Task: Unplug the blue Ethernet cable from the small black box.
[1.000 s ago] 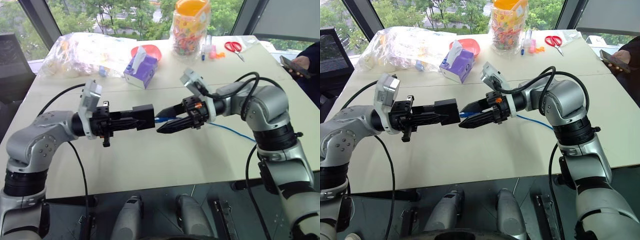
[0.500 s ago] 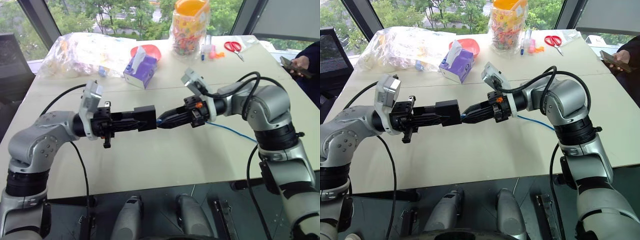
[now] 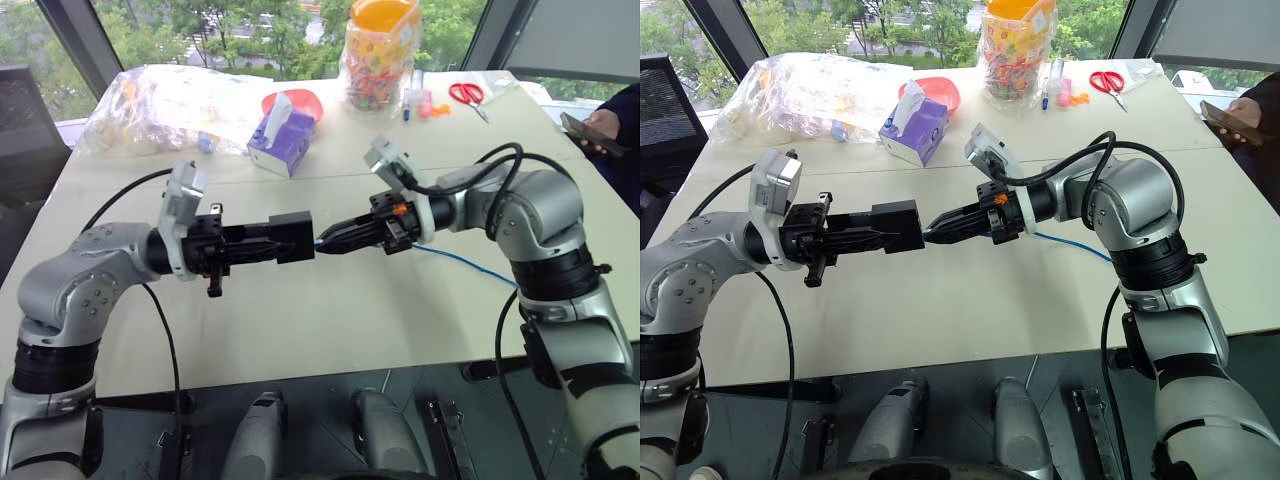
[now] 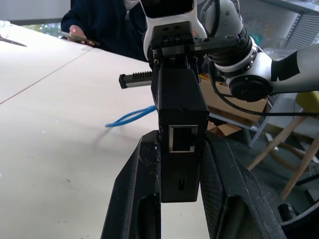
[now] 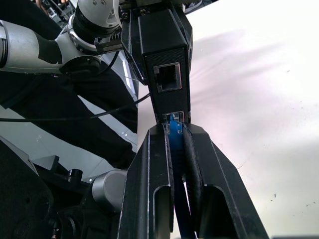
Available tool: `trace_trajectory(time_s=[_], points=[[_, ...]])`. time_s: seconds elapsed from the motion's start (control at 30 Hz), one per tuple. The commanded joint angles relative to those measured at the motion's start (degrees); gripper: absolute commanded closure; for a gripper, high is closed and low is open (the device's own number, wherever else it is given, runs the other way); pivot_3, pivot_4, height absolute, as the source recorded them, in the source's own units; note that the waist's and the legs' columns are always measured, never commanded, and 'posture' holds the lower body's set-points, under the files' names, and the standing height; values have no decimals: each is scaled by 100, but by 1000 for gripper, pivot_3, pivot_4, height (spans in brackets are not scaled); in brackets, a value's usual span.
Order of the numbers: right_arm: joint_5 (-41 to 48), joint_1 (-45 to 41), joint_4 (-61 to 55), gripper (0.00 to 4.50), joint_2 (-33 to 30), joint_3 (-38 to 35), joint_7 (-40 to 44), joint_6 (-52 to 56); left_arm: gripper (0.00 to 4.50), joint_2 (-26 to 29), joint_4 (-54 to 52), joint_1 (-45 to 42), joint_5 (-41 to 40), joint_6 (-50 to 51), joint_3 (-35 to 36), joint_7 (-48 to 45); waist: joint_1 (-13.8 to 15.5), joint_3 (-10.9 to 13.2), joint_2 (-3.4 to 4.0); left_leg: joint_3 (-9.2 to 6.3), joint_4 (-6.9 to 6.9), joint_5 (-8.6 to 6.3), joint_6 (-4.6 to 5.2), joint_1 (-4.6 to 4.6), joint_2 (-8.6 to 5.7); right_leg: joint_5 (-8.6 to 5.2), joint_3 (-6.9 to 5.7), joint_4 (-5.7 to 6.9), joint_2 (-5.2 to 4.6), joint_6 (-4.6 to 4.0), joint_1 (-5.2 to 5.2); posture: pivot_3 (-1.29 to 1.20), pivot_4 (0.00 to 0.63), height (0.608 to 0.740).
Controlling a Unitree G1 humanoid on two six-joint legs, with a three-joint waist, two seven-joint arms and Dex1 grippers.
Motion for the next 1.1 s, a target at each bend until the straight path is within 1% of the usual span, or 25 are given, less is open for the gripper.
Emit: trace_trajectory(time_s=[0.03,0.17,0.33,0.43,0.6,0.73,0.8,0.83,0.9,1.0,1.03,1.1], points=[[94,-99,-153,4428,8,49,119,-84,4033,1,-140,-53,-18,-97,114,142,0,0,0,0,0,0,0,0,0,0,0,0,0,0,0,0,150,728],[-240,-96,177,4428,-101,169,171,-434,4033,95,-239,22,-93,-25,148,88,-1,0,0,0,0,0,0,0,0,0,0,-1,0,0,0,0,150,728],[-907,-252,1336,4428,-250,328,215,-1240,4033,227,-314,217,-50,-73,172,20,-7,0,0,0,0,0,0,1,0,0,0,-1,0,0,0,0,150,728],[-1201,-361,1963,4428,-292,284,244,-1606,4033,254,-358,284,-61,-102,227,71,23,3,-3,3,1,0,-1,-5,-3,0,0,-9,-4,-1,0,0,150,728],[-1629,-462,2683,4428,-252,143,124,-2202,4033,253,-274,388,344,-513,176,127,-13,3,-2,4,-7,0,-1,-7,-3,1,0,-16,-4,0,-3,0,150,728],[-2266,-573,3549,4428,27,-34,-841,-3129,4033,-183,202,248,1273,-1460,-125,557,-2,3,-3,6,-10,0,0,-5,-2,2,0,-14,-3,0,-4,0,150,728],[-2720,-647,4263,4428,210,-60,-1681,-3740,4033,-564,700,29,2048,-2190,-397,1011,7,4,-3,8,-4,0,0,-3,-3,4,1,-12,-3,0,-1,0,150,728],[-2907,-692,4618,4428,293,-83,-2071,-3984,4033,-750,910,-82,2294,-2404,-489,1212,25,3,-3,9,-3,1,0,-4,-3,5,1,-12,-3,0,0,0,150,728],[-3178,-793,5182,4428,416,-113,-2603,-4302,4033,-1061,1242,-231,2522,-2669,-569,1422,45,4,-5,9,1,1,0,-3,-5,7,1,-12,-3,0,4,0,150,728],[-3295,-942,5781,4428,590,-296,-3095,-4469,4033,-1471,1836,-369,2896,-3237,-717,1589,35,4,-4,9,-3,1,0,-6,-6,10,3,-20,-4,7,4,0,150,728],[-3352,-968,5932,4428,634,-331,-3259,-4512,4033,-1637,2067,-438,3032,-3423,-757,1717,26,4,-3,9,-6,1,0,-7,-6,18,3,-22,-3,21,3,0,150,728],[-3453,-1000,6154,3630,706,-388,-3532,-4585,4033,-1923,2471,-594,3246,-3701,-835,1894,19,4,-3,9,-11,2,1,-5,-6,20,3,-22,-3,27,3,0,150,728]])
